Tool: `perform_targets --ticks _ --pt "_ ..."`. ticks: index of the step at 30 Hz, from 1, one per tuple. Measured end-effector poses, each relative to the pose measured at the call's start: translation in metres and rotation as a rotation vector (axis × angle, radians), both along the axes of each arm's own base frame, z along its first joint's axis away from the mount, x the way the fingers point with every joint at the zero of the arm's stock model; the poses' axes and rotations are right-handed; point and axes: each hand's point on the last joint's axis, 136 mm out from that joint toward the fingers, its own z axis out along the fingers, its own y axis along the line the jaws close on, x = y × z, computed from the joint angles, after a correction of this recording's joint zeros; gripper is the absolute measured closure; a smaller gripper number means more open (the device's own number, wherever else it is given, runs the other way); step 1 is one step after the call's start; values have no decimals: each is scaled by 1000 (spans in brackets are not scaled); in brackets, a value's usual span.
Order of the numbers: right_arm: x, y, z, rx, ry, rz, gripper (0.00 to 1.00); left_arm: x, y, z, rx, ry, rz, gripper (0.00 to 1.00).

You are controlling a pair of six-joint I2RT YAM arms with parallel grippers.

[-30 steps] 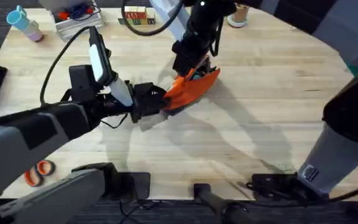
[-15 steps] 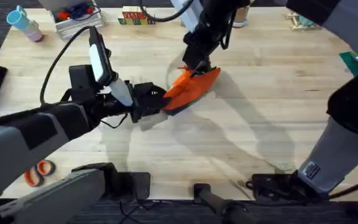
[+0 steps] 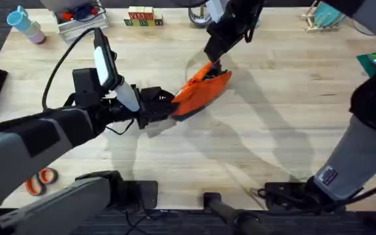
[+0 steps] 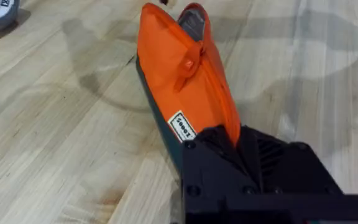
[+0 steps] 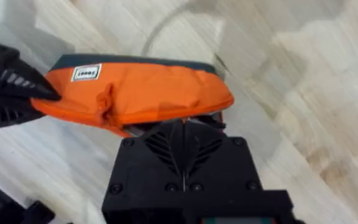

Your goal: Unzip the bag, pick up the pens from the table one at a time and place them inside, then zip the bag closed.

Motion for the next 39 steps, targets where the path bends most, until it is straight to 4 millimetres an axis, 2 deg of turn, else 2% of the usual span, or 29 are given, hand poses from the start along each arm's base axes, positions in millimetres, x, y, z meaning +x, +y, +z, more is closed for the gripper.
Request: perform_targets --ticks 6,13,31,32,34,37,38,39 --pt "8 -4 1 9 -22 -6 971 0 0 0 0 0 0 960" --pt "17 -18 1 6 -29 -35 971 0 0 0 0 0 0 960" --pt "17 -20 3 1 -28 -34 949 0 0 0 0 0 0 960" --pt "17 -20 5 1 -29 -33 906 0 0 0 0 0 0 960" --pt "16 -20 10 1 -29 -33 639 0 0 0 0 0 0 960" --pt "10 -23 20 -8 -11 -31 187 0 0 0 0 0 0 960" --pt "8 -24 24 -9 -9 -30 66 0 0 0 0 0 0 960" --pt "7 -24 27 -10 -9 -28 18 0 0 0 0 0 0 960"
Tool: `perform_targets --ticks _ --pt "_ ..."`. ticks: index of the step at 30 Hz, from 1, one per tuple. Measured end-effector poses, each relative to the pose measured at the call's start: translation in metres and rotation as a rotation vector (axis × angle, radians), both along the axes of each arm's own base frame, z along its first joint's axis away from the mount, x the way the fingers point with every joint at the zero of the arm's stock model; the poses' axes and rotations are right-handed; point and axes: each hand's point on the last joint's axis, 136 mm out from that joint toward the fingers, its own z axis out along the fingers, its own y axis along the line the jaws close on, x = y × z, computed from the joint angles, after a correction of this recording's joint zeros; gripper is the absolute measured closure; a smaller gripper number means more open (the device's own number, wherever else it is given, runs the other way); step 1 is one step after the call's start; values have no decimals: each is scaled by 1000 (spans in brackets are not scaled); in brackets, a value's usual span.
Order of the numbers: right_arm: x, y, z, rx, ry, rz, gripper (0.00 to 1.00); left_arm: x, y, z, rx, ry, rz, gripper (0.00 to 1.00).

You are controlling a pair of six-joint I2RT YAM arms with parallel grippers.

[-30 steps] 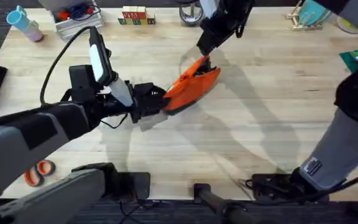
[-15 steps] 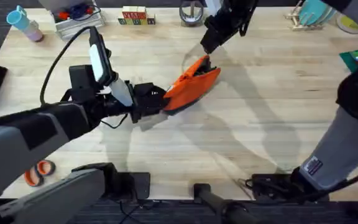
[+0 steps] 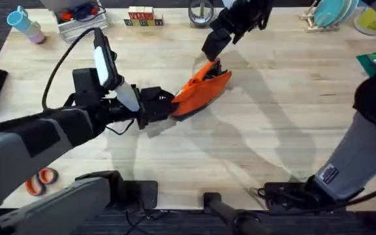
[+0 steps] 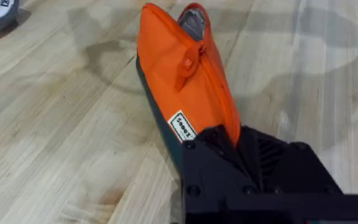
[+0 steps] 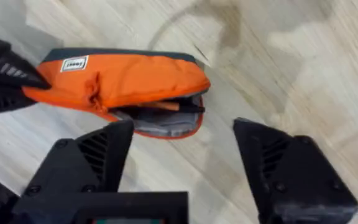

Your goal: Unzip the bag, pick up the pens from the table one at a time and place them inside, then zip the bag closed.

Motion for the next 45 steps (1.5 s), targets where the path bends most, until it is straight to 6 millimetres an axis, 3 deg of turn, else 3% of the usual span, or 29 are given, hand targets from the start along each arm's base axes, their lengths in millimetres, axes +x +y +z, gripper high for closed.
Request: perform_targets --ticks 9,19,32,37,45 --pt "-7 1 23 2 -4 9 4 0 0 0 0 0 0 960" --pt "-23 18 28 -4 -1 81 4 0 0 0 0 0 0 960" --pt "-59 -2 127 101 -222 77 4 0 0 0 0 0 0 960" --pt "-68 -7 139 110 -242 76 4 0 0 0 0 0 0 960" --pt "-83 -15 138 107 -182 7 5 0 0 0 0 0 0 960"
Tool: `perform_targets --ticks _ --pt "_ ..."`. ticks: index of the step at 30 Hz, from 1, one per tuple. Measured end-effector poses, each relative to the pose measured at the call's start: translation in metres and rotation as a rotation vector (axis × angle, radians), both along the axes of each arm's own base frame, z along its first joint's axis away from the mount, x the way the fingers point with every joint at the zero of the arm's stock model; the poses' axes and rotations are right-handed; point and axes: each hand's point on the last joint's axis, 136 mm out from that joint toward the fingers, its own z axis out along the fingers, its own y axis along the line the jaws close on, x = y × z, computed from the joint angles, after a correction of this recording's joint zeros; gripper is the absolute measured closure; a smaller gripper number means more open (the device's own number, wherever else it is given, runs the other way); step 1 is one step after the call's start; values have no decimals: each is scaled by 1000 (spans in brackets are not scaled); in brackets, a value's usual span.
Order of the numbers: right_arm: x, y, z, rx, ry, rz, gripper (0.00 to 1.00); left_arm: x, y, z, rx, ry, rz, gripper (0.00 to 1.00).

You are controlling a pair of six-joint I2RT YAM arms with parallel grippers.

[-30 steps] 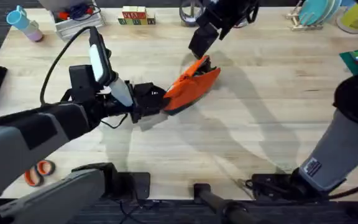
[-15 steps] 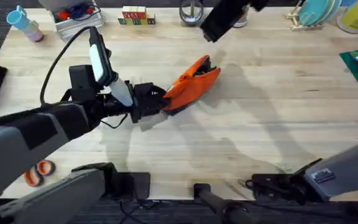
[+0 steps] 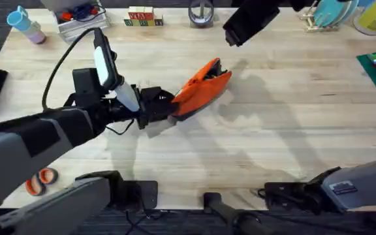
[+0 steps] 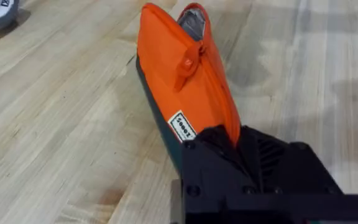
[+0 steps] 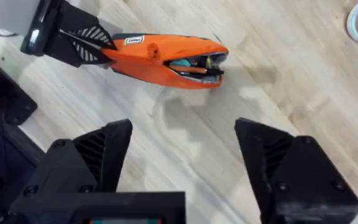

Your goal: Unzip the bag, pick up the pens from the table one at a time and place them inside, then zip the bag closed.

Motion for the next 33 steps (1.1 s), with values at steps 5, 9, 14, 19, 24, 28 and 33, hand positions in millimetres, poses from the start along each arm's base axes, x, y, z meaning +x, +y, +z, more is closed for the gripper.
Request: perform_targets --ticks 5,9,14,19,24,28,33 --pt "-1 5 -10 22 35 -5 5 0 0 0 0 0 0 960" --pt "-3 15 -26 38 77 11 4 0 0 0 0 0 0 960" --pt "-5 27 -41 42 101 38 4 0 0 0 0 0 0 960" --pt "-2 46 -52 42 105 77 4 0 0 0 0 0 0 960" --pt "1 65 -71 26 129 117 3 0 0 0 0 0 0 960" --pt "6 77 -88 12 149 135 3 0 0 0 0 0 0 960" --pt "13 83 -106 -4 175 138 9 0 0 0 0 0 0 960"
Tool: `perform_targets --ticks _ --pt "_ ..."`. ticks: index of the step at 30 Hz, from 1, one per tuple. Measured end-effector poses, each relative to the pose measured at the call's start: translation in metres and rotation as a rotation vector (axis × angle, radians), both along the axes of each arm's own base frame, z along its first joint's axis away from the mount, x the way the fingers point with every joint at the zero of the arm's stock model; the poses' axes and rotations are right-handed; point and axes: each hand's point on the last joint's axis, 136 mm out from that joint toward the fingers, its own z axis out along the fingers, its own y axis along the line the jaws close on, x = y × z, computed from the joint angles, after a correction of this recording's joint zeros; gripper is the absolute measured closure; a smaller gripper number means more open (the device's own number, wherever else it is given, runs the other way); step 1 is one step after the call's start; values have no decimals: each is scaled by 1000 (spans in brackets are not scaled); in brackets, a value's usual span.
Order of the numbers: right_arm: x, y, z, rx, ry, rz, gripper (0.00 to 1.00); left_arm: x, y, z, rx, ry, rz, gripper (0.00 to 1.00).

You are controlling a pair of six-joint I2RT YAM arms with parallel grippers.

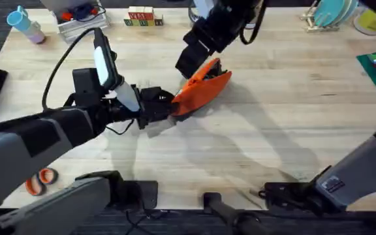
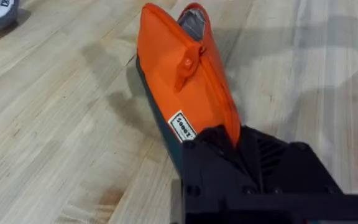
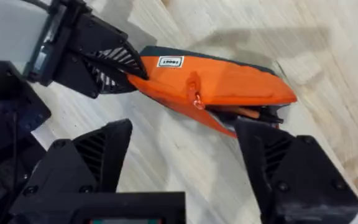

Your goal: Unzip the bag, pick up the pens from the table one at a time and place them inside, then zip the bag closed.

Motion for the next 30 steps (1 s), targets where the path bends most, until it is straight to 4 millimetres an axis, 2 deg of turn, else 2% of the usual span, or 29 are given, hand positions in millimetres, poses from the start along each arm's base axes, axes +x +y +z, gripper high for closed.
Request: perform_targets --ticks 16,26,30 --pt "14 10 -48 -55 44 81 60 0 0 0 0 0 0 960" --pt "18 14 -60 -62 43 116 90 0 0 0 0 0 0 960" --pt "18 14 -71 -77 66 120 113 0 0 0 0 0 0 960"
